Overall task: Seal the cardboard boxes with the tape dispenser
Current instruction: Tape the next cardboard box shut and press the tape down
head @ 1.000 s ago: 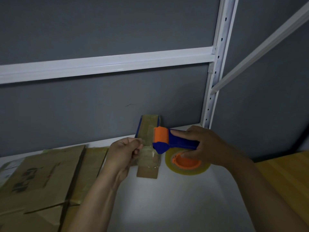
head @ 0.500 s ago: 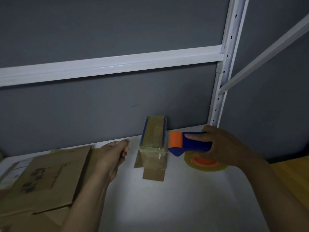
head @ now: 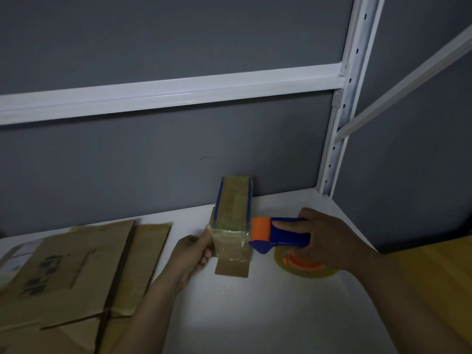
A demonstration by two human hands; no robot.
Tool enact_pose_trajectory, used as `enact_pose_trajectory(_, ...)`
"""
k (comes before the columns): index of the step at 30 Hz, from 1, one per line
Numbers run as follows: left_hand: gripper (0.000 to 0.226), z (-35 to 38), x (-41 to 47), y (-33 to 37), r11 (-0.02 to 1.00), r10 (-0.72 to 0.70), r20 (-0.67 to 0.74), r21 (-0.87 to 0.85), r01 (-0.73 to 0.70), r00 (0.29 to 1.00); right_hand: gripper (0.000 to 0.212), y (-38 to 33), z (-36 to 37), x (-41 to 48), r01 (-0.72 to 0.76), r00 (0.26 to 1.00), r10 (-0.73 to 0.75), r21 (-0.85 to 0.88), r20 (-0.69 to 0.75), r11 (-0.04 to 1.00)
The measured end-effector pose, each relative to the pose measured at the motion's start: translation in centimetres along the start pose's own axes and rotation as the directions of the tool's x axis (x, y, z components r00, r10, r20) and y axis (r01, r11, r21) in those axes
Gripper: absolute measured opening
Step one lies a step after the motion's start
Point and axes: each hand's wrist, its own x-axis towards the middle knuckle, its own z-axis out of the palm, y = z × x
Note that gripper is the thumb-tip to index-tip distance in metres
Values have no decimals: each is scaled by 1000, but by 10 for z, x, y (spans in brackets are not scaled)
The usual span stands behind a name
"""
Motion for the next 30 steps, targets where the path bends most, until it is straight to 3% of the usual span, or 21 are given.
enact_pose_trajectory(2,50,-1,2,-7,985,144,-128,109,-131,981,71,-2,1,2,1,1000,-1,-13,-7,1000)
enact_pose_trajectory(4,50,-3,-1,-7,914,399,-230,175,-365,888,72,-5,4,5,6,1000,-6,-16,-16,1000)
enact_pose_trajectory(5,52,-3,-3,-4,871,485,-197,189,-453,852,72,-8,5,7,12,1000,-12,-9,-22,1000)
enact_pose_trajectory(7,69,0,-2,2,788,570,25,265,-555,821,71,-13,8,10,23,999,-23,7,-34,1000)
enact_pose_trajectory(8,78,2,-2,3,703,595,143,385,-598,791,71,-15,8,11,28,999,-28,11,-37,1000)
enact_pose_trajectory(10,91,0,4,0,405,659,309,623,-669,686,71,-19,9,13,33,999,-33,11,-36,999)
enact_pose_trajectory(12,102,-2,8,-1,159,682,422,712,-684,598,69,-20,8,13,32,999,-33,-9,-37,999)
enact_pose_trajectory(15,114,5,5,6,-16,676,519,720,-694,523,68,-21,8,12,27,999,-29,-34,-40,999)
enact_pose_trajectory(19,118,5,6,7,32,603,524,736,-676,601,69,-21,6,7,39,999,-42,-93,-25,995)
enact_pose_trajectory(24,116,-2,14,8,-36,616,543,743,-668,571,71,-4,0,-16,-36,999,35,53,30,998)
enact_pose_trajectory(30,115,0,11,12,-8,603,545,734,-679,583,67,-7,-2,-30,-43,999,45,-100,12,994)
